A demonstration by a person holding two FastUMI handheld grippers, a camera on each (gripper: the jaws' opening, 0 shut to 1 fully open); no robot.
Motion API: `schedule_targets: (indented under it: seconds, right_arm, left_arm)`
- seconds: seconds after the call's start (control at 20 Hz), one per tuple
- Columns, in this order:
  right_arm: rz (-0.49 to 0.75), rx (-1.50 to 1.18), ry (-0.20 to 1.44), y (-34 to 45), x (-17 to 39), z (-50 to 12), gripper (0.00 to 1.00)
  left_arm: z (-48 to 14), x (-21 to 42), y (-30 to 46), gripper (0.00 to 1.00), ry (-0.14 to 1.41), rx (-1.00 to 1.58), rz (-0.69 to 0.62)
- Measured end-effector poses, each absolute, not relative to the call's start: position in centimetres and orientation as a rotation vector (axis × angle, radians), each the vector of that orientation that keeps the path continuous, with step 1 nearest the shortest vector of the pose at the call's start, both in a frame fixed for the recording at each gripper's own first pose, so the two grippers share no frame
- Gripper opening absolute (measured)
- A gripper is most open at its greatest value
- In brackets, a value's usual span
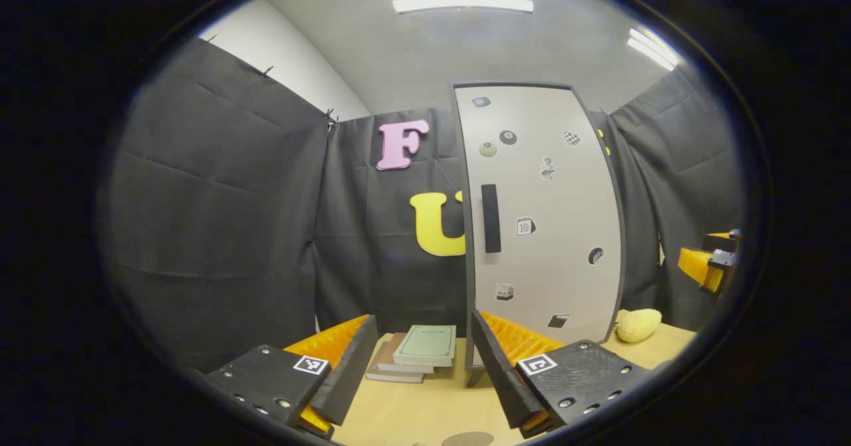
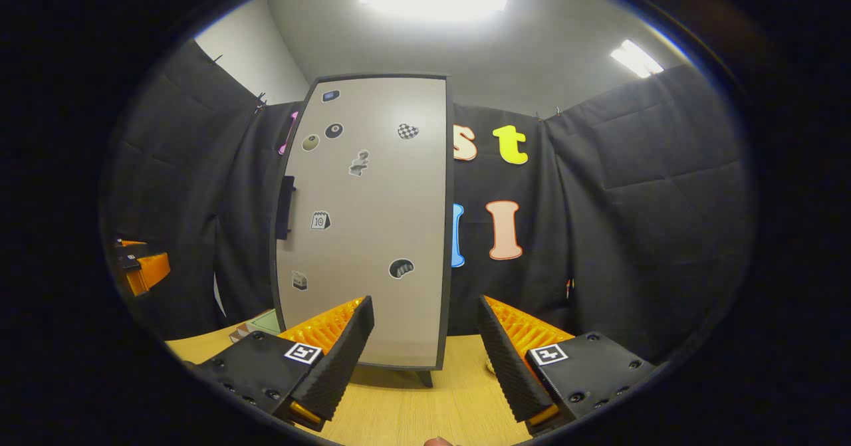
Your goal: Open the cabinet door with the right hand, grasp the bottle in the cabinet with the left hand and place it on the coaster, then close the cabinet door with the right hand.
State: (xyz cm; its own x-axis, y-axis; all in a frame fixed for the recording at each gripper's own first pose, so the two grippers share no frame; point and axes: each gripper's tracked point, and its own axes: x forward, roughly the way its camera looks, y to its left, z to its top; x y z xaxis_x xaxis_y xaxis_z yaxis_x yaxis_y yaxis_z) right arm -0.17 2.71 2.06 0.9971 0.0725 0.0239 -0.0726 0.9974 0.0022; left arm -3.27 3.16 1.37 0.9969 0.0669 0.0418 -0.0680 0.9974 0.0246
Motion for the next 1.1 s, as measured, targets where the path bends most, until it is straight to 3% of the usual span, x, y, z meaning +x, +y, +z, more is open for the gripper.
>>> schedule_targets:
  seconds: [0.45,1.1]
  right_arm:
    - [0.187,0.052,-0.117,11.1,4.5,8.3,0.98]
    - [0.272,0.057,-0.060,25.3,12.9,10.6,0.97]
  left_arm:
    - [1.0,-6.7,11.4,0.88,-0.045,0.064,0.197]
    - [-0.9,-12.2,25.0,0.85,-0.005,0.117,0.432]
